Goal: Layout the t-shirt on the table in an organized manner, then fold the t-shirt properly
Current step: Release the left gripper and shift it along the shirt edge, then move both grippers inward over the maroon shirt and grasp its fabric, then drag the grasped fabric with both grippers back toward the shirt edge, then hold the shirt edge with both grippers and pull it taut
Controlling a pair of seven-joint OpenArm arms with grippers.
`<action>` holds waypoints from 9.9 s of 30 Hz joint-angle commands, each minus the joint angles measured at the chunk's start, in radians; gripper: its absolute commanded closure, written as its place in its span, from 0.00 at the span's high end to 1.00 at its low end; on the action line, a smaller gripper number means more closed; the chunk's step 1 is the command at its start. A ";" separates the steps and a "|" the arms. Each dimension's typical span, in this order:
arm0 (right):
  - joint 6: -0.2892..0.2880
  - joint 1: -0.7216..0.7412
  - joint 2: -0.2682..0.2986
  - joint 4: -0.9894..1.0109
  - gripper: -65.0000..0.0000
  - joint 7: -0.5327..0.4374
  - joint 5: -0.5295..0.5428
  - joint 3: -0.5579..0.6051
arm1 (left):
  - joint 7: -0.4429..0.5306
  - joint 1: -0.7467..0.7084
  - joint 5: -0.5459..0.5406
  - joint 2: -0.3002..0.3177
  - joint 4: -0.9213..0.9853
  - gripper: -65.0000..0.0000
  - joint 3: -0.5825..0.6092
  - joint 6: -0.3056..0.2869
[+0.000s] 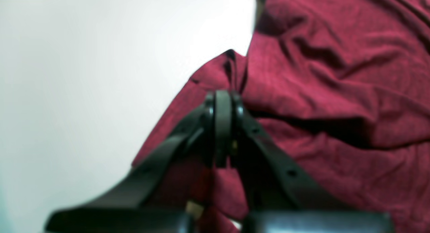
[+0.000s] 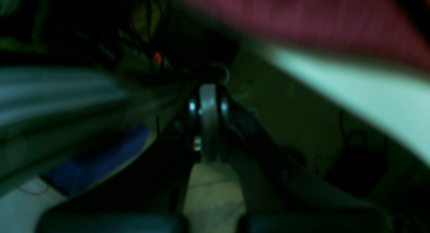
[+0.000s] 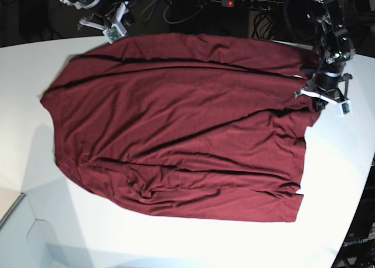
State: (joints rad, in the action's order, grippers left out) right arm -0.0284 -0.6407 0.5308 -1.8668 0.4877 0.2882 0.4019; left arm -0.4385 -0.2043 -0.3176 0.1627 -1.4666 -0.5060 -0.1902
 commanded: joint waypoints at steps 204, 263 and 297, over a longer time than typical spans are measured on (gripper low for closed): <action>0.000 0.847 -0.142 0.827 0.00 -0.194 0.003 -0.123 | 0.182 0.590 0.085 0.196 0.794 0.50 0.289 -0.002; 0.000 0.115 -0.173 0.062 0.00 -0.197 0.003 -0.343 | -0.099 -0.300 -0.256 0.099 -0.207 0.51 -0.090 -0.002; 0.000 0.077 -0.173 0.046 0.01 -0.192 0.003 -0.341 | -0.102 -0.315 -0.153 0.099 -0.355 0.00 -0.049 -0.002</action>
State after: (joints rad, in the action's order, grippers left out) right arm -0.0288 -0.5613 0.3489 -1.8061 0.3153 0.2924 0.0662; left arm -0.5583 -0.5163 -0.4633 0.2508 -1.8027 -0.5491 -0.1902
